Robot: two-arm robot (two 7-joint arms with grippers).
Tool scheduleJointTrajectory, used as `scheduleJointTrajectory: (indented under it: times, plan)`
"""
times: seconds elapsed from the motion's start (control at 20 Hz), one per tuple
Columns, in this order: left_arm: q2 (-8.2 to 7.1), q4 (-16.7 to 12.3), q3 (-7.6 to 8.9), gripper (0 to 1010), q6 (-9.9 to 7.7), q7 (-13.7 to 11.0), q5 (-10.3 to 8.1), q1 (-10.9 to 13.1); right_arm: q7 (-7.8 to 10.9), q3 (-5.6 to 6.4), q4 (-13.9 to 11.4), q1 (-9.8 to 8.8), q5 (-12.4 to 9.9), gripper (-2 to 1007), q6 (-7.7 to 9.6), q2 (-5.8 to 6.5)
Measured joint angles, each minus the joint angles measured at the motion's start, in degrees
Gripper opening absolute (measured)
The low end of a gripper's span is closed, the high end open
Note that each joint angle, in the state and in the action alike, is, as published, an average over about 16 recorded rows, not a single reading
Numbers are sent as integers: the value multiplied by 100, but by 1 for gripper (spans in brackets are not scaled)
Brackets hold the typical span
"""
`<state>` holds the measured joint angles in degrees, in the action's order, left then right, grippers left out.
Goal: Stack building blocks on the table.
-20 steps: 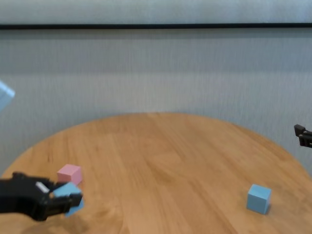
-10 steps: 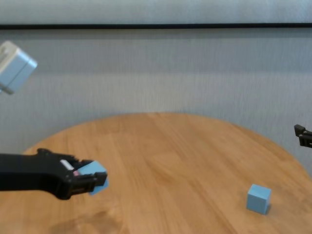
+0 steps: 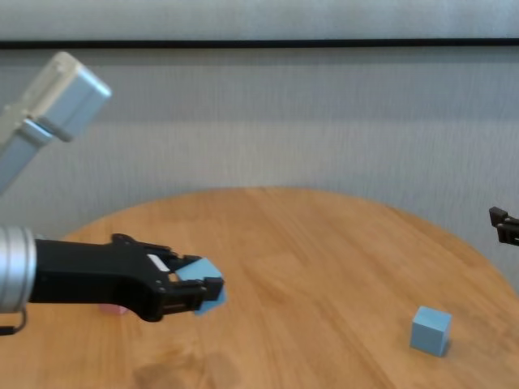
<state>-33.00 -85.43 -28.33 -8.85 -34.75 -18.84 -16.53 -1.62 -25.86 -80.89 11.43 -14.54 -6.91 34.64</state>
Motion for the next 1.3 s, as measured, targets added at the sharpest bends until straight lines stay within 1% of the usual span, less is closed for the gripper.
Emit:
scheduleJointTrajectory:
  times: [0.25, 0.65, 0.95, 1.3]
  plan:
    - [150, 297, -234, 393, 32, -155, 48, -270, 0, 0, 0, 0, 0, 1001, 0, 0]
    - [451, 961, -557, 393, 78, -284, 174, -723, 0, 0, 0, 0, 0, 1001, 0, 0]
    - [701, 1525, -712, 393, 173, -307, 315, -1047, 0, 0, 0, 0, 0, 1001, 0, 0]
    - [984, 2117, -829, 393, 335, -343, 501, -1374, 0, 0, 0, 0, 0, 1001, 0, 0]
